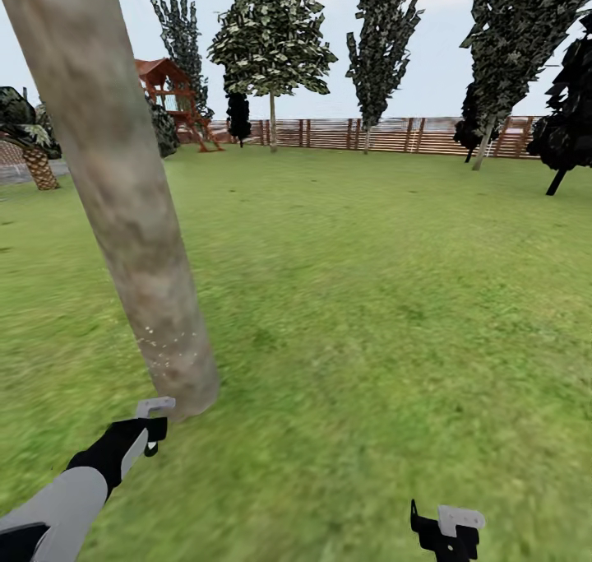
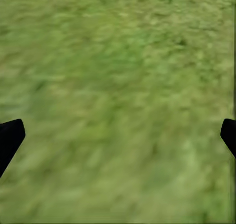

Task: In the garden, pick up the pesticide atomizer on the floor and spray pesticide onto both trees until each tree trunk is fully covered.

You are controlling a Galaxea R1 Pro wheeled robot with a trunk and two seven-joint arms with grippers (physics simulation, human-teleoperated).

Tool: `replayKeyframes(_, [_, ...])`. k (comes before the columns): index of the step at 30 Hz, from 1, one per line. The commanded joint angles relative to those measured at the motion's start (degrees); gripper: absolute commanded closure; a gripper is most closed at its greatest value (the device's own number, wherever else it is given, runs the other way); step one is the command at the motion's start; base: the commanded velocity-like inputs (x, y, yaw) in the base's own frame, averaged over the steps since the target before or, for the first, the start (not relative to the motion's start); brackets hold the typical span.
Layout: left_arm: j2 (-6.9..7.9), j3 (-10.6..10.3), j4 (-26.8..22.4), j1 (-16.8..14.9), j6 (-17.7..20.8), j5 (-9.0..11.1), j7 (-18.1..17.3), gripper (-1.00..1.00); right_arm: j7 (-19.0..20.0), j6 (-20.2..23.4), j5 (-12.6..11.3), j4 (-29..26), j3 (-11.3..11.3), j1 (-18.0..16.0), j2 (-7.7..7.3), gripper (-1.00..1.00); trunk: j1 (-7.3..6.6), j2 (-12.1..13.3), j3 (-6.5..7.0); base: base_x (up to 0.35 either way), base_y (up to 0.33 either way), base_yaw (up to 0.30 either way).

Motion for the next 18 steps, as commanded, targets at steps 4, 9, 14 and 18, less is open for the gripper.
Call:
replayKeyframes(4, [-0.42,0.45,1.56,-0.03,0.35,-0.23,0.20,1.00,-0.30,-0.10,0.61,0.07,-0.31,-0.04,0.00,-1.00,0.00,-0.02,-0.05,0.142,-0.270,0.001])
replayKeyframes(9, [0.20,0.88,1.86,-0.03,0.30,-0.09,0.21,1.00,-0.30,-0.10,0.61,0.07,-0.31,-0.04,0.00,-1.00,0.00,-0.02,-0.05,0.175,-0.249,0.008])
replayKeyframes(14, [0.08,0.82,1.88,-0.03,0.30,-0.08,0.23,1.00,-0.30,-0.10,0.61,0.07,-0.31,-0.04,0.00,-1.00,0.00,-0.02,-0.05,0.185,-0.229,0.233])
replayKeyframes(18, [0.22,0.90,1.87,-0.03,0.36,-0.08,1.62,1.00,-0.30,-0.10,0.61,0.07,-0.31,-0.04,0.00,-1.00,0.00,-0.02,-0.05,0.147,-0.244,0.276])
